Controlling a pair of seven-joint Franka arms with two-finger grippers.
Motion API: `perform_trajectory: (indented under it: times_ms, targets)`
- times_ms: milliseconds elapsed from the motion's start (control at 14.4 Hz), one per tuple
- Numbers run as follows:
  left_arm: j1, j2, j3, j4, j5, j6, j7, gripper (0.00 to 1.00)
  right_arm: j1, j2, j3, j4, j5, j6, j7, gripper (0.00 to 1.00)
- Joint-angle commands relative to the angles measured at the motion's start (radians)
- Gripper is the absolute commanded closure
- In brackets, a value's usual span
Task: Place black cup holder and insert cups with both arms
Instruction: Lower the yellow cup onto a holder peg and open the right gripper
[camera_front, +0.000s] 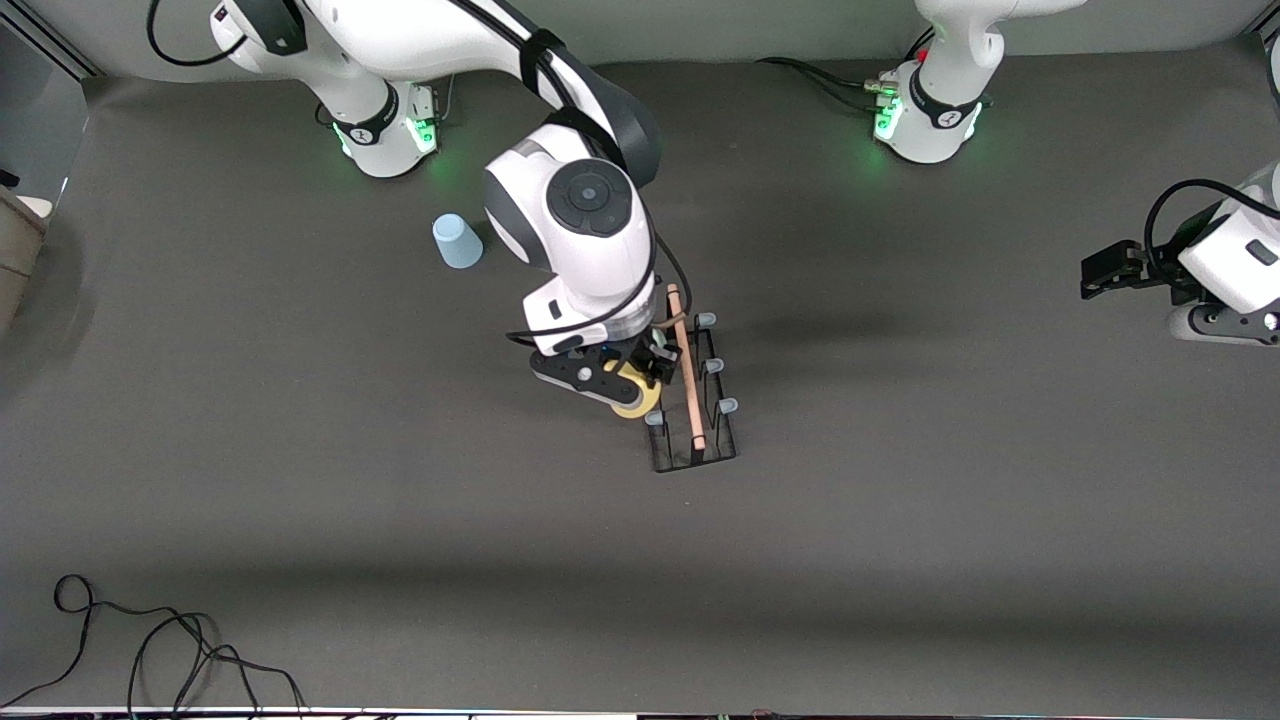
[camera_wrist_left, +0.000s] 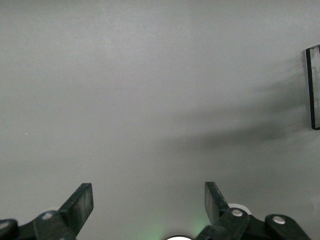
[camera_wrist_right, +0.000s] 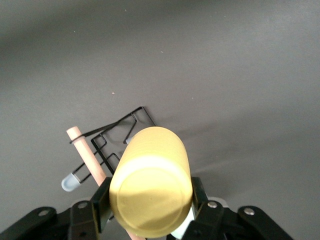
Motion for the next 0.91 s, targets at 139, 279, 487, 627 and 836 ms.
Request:
perform_trajectory:
  times_ms: [139,279,487,627,836]
  targets:
    - [0.004,-0.013,0.0,-0.006,-0.006,-0.012,0.009,0.01,0.003,0.097,-0.008,0.083,-0.023,0.049,0.033,0.64]
    - [0.004,-0.013,0.0,-0.006,-0.006,-0.012,0.009,0.01,0.003,0.114,-0.004,0.081,-0.023,0.072,0.033,0.63]
    - [0.004,-0.013,0.0,-0.006,-0.006,-0.014,0.009,0.01,0.003,0.129,-0.004,0.078,-0.023,0.104,0.034,0.63]
    - [0.004,-0.013,0.0,-0.006,-0.006,-0.014,0.009,0.01,0.003,0.146,-0.004,0.078,-0.023,0.118,0.034,0.63]
    - [0.004,-0.013,0.0,-0.006,-0.006,-0.014,0.009,0.01,0.003,0.185,-0.003,0.075,-0.023,0.152,0.031,0.63]
